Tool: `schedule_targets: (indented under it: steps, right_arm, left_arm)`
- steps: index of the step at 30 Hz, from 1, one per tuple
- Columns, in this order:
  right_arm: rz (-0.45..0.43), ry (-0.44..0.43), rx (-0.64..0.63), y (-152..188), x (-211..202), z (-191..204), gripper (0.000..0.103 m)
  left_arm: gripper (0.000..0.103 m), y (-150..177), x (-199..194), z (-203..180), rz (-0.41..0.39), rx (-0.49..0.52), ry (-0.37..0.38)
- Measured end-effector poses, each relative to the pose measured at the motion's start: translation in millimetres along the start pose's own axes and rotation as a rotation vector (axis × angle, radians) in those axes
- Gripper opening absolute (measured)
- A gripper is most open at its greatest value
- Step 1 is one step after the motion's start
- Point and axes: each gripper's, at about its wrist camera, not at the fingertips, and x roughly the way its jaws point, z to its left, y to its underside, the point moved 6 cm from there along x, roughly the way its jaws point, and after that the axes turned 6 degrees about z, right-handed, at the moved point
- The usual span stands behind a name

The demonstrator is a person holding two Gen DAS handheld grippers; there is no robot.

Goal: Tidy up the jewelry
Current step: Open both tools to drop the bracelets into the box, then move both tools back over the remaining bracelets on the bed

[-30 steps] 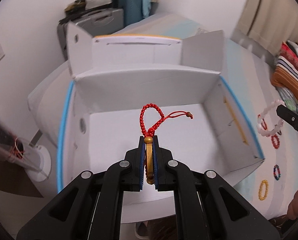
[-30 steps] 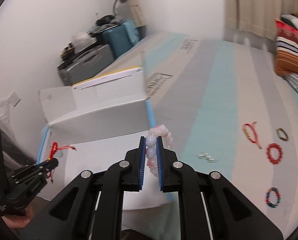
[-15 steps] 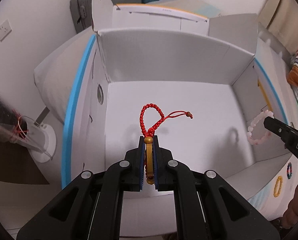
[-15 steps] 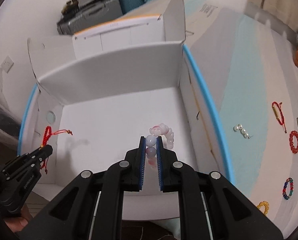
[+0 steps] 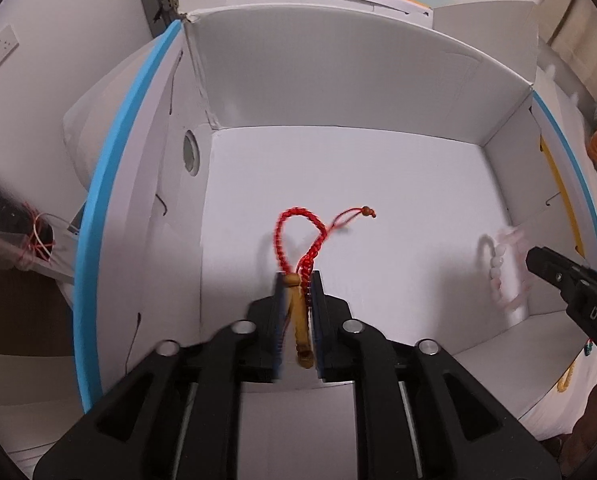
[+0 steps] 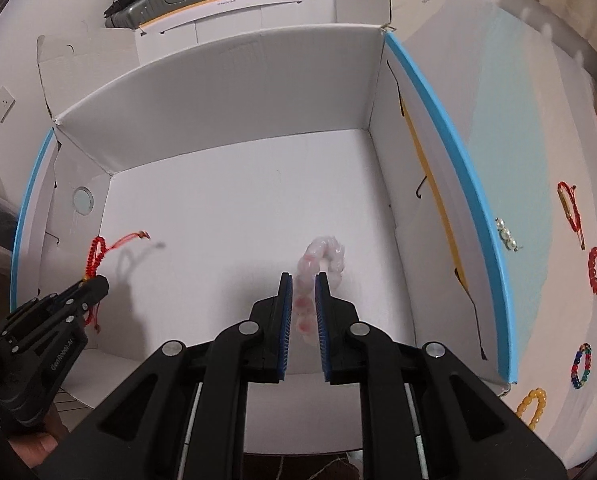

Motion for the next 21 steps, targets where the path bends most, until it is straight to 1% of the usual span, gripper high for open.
schedule_targets:
  steps: [1,3,5,7,9,10,12,13,14,15,17,18,21]
  right_arm:
    - [0.004,-0.010,0.005,0.9,0.3,-0.1,0.015]
    - [0.004,-0.012,0.008,0.3,0.8,0.3,0.036]
    - [-0.009,-0.006,0.006,-0.5,-3.5,-0.4,0.043]
    - [-0.019,-0.013,0.002,-0.4,-7.3,0.3,0.050]
    - [-0.039,-0.022,-0.002,1.4,-15.0,0.2,0.064]
    - [-0.060,-0.023,-0.006,1.6,-21.1,-0.1,0.067]
    - [-0.089,-0.018,-0.009,0.8,-29.9,-1.9,0.079]
    - [-0.104,-0.018,-0.009,0.2,-34.5,-3.8,0.081]
    - [-0.126,-0.016,-0.008,0.8,-41.5,-6.2,0.084]
    - [-0.139,-0.014,-0.007,-0.3,-44.0,-5.7,0.085]
    - [-0.168,-0.020,-0.006,-0.8,-55.5,-10.3,0.088]
    - [-0.181,-0.022,-0.004,2.6,-62.2,-10.5,0.091]
    - [-0.223,-0.025,0.015,5.2,-73.8,-17.3,0.095]
  left_arm:
    - [0.031,-0.6,-1.1,0.1,-0.003,-0.002,0.005]
    - [0.033,0.7,-3.3,-1.0,-0.009,0.005,0.001]
    - [0.043,1.3,-5.9,-3.1,-0.016,0.010,0.003]
    - [0.047,1.7,-9.5,-4.4,-0.024,0.016,0.003]
    - [0.051,3.0,-16.5,-6.6,-0.040,0.024,0.010]
    - [0.055,3.2,-19.5,-7.7,-0.048,0.027,0.013]
    - [0.062,2.9,-28.1,-10.6,-0.072,0.038,0.017]
    - [0.067,3.0,-32.1,-11.7,-0.084,0.044,0.016]
    - [0.077,3.0,-37.7,-14.0,-0.104,0.051,0.004]
    - [0.081,0.8,-42.9,-19.4,-0.126,0.055,-0.016]
    - [0.085,0.0,-51.6,-25.3,-0.164,0.063,-0.025]
    - [0.086,-1.0,-54.2,-27.1,-0.170,0.067,-0.019]
    - [0.091,-0.2,-62.5,-32.5,-0.191,0.074,-0.016]
